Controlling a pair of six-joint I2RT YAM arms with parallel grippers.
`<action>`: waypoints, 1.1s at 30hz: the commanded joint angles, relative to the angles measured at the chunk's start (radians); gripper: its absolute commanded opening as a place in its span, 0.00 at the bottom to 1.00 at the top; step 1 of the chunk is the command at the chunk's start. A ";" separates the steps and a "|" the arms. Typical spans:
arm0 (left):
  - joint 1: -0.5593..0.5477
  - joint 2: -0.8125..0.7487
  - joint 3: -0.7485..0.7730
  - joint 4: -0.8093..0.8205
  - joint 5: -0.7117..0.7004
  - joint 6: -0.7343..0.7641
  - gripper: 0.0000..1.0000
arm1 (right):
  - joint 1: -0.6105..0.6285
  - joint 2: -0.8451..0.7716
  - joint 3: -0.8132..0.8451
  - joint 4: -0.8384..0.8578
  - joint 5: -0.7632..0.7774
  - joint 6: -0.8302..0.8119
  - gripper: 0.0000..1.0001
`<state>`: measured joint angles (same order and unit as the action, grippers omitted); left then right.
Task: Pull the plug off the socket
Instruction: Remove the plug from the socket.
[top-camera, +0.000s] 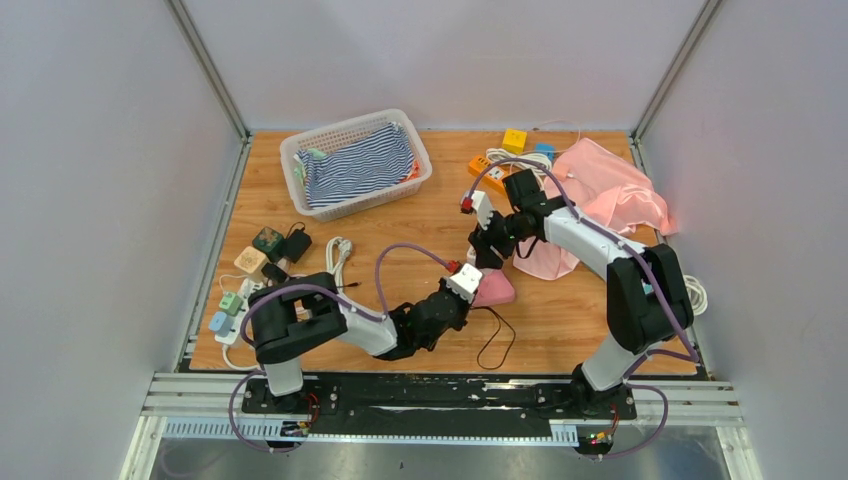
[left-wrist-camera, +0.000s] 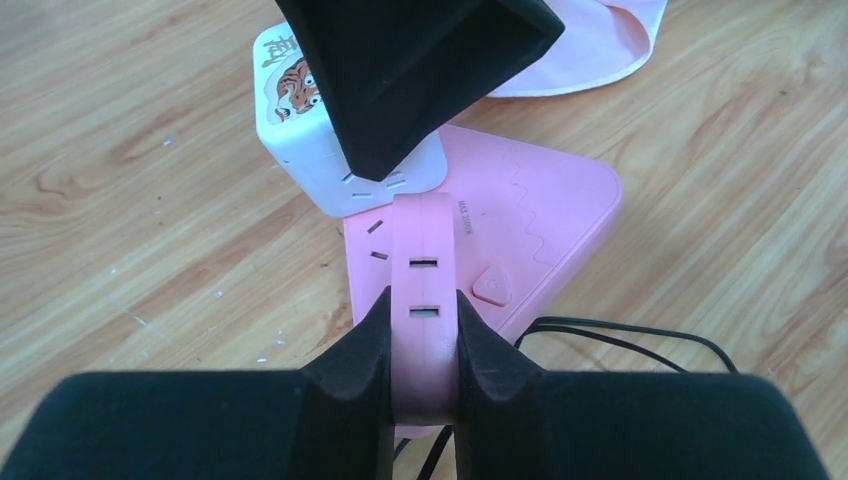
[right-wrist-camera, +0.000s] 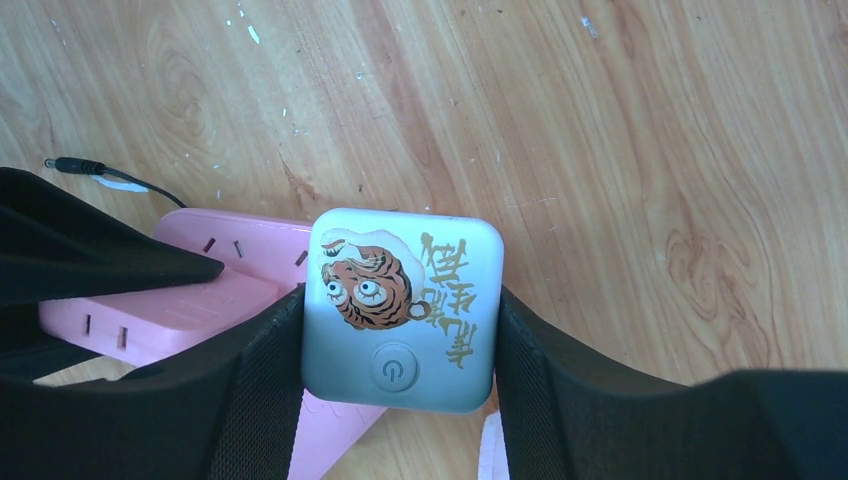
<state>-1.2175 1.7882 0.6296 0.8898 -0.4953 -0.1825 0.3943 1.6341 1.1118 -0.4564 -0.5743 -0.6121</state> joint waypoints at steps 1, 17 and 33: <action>0.002 -0.014 0.001 -0.004 -0.013 0.019 0.00 | 0.008 0.051 -0.023 -0.101 0.012 -0.008 0.00; -0.008 -0.028 -0.032 0.065 -0.040 0.048 0.00 | 0.009 0.067 -0.025 -0.109 0.027 -0.025 0.00; -0.035 -0.025 -0.098 0.240 -0.149 0.130 0.00 | 0.070 0.125 -0.033 -0.122 0.126 -0.071 0.00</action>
<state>-1.2224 1.7618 0.5068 1.0557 -0.5392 -0.1471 0.4557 1.6730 1.1404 -0.4404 -0.5713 -0.6178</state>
